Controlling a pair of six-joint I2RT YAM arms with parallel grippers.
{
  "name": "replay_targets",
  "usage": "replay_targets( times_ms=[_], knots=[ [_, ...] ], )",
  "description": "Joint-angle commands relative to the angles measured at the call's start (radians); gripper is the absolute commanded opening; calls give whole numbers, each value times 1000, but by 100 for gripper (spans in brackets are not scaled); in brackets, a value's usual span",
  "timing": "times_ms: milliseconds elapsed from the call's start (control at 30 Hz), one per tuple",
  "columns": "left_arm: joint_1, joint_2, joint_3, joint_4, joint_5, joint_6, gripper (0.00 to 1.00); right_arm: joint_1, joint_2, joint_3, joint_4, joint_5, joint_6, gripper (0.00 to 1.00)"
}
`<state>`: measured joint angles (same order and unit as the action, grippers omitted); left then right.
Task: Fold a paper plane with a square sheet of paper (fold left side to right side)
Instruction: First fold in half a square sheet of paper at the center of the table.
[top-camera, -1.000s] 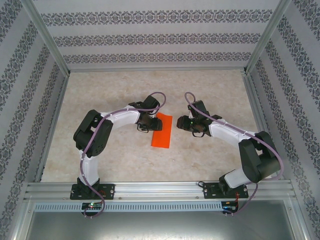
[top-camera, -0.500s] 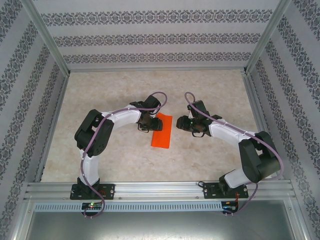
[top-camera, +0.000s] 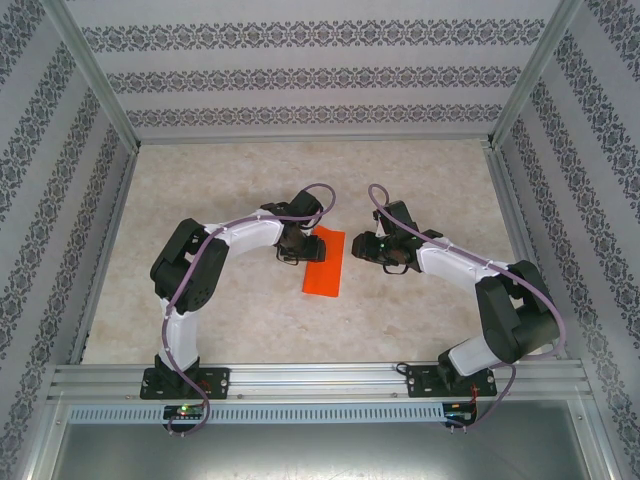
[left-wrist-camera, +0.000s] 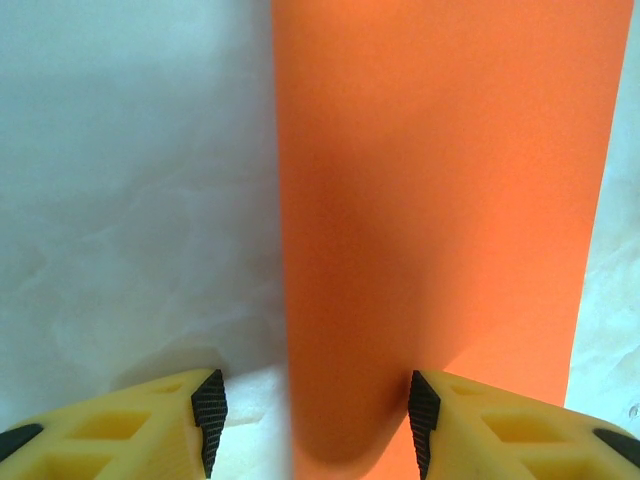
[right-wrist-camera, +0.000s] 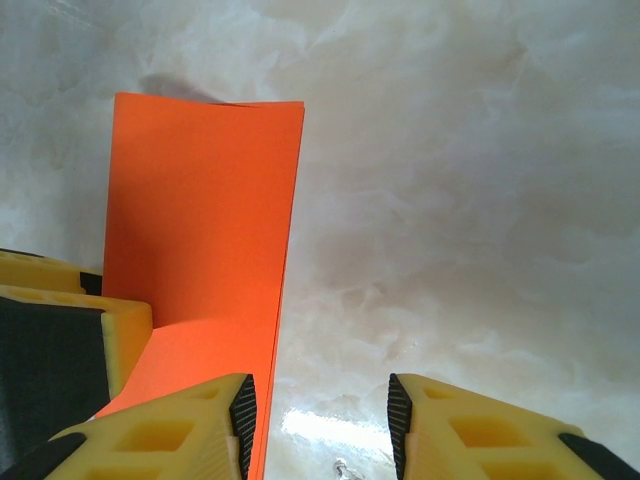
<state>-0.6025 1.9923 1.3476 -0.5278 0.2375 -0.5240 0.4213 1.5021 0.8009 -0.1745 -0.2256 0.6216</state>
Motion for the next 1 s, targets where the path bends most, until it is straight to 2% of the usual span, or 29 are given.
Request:
replay_targets(
  times_ms=[0, 967],
  knots=[
    [-28, 58, 2, 22, 23, -15, 56, 8, 13, -2, 15, -9, 1, 41],
    [-38, 77, 8, 19, 38, -13, 56, 26, 20, -5, 42, -31, 21, 39]
  ],
)
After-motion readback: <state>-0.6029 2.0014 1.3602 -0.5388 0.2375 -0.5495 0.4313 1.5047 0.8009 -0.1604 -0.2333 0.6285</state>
